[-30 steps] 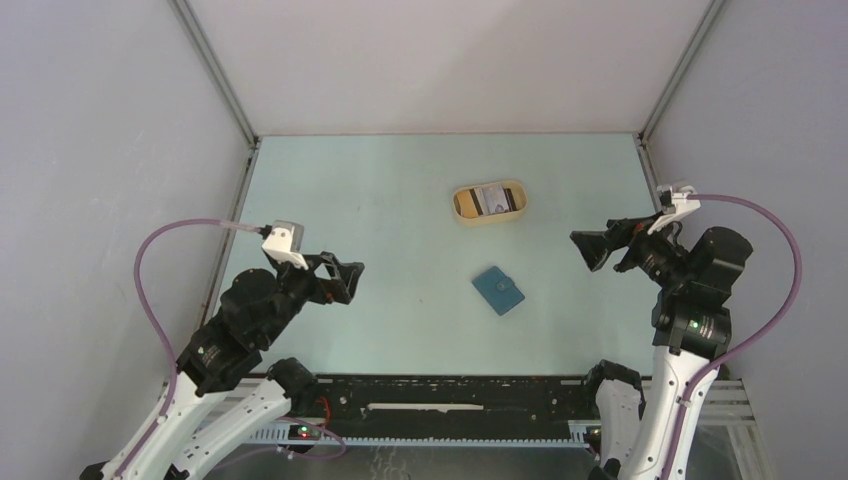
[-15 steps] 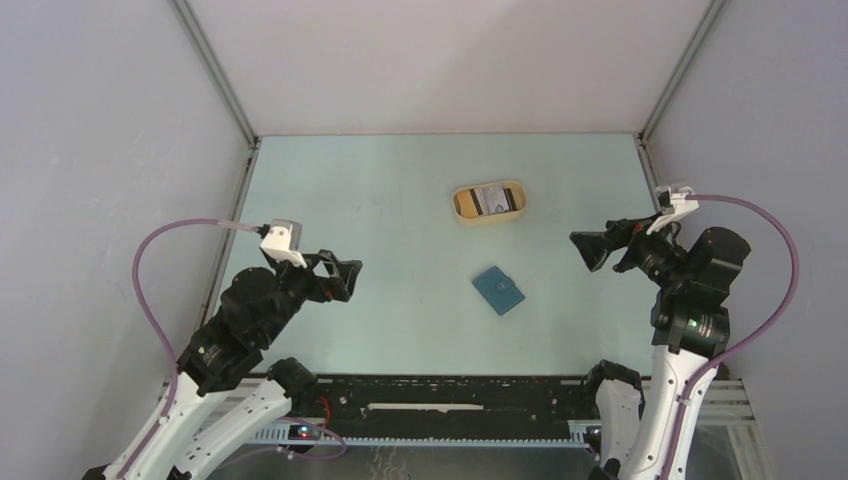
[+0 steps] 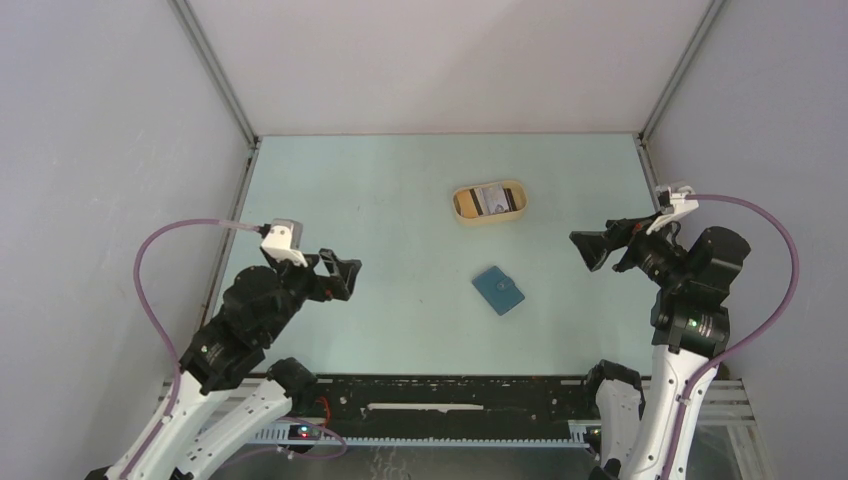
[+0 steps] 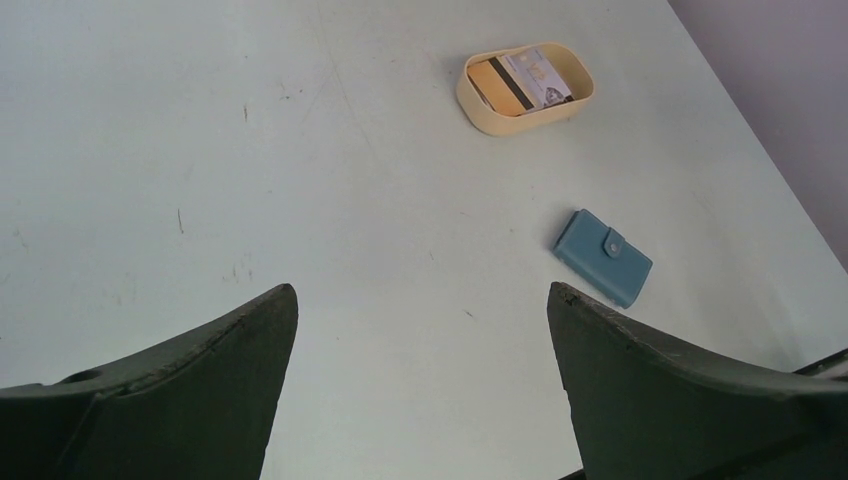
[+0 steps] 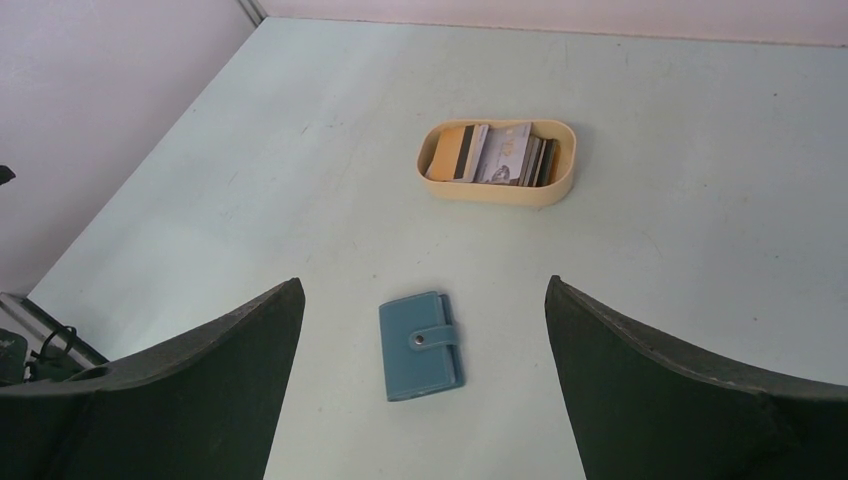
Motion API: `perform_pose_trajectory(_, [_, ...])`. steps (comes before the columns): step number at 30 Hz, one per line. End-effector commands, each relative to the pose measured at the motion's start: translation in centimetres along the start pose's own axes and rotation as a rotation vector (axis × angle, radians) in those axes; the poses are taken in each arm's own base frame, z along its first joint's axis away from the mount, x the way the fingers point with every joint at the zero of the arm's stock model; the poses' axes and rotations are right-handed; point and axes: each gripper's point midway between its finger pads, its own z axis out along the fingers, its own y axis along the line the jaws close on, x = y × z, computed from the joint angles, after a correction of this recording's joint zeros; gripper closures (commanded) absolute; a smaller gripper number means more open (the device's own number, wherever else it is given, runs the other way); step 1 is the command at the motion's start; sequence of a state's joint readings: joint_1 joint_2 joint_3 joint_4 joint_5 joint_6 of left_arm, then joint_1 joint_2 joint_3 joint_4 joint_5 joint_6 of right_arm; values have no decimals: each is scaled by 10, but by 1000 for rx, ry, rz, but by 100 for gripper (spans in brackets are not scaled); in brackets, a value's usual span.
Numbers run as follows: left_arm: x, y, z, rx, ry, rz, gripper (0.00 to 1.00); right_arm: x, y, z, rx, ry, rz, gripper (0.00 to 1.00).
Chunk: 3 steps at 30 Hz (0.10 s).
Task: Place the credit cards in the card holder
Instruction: Reset both arms
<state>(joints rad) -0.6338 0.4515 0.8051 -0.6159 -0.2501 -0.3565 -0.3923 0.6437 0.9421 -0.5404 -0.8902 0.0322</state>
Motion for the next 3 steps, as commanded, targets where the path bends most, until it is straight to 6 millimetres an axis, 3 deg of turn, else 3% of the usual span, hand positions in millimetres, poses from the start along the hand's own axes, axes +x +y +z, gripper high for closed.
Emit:
perform_pose_trajectory(1, [5,3,6,-6,10,25,0,-1,-2,3,-4,-7,-22,0])
perform_pose_trajectory(3, [6,4,6,-9,11,25,0,3,-2,5,-15,-1,-32,0])
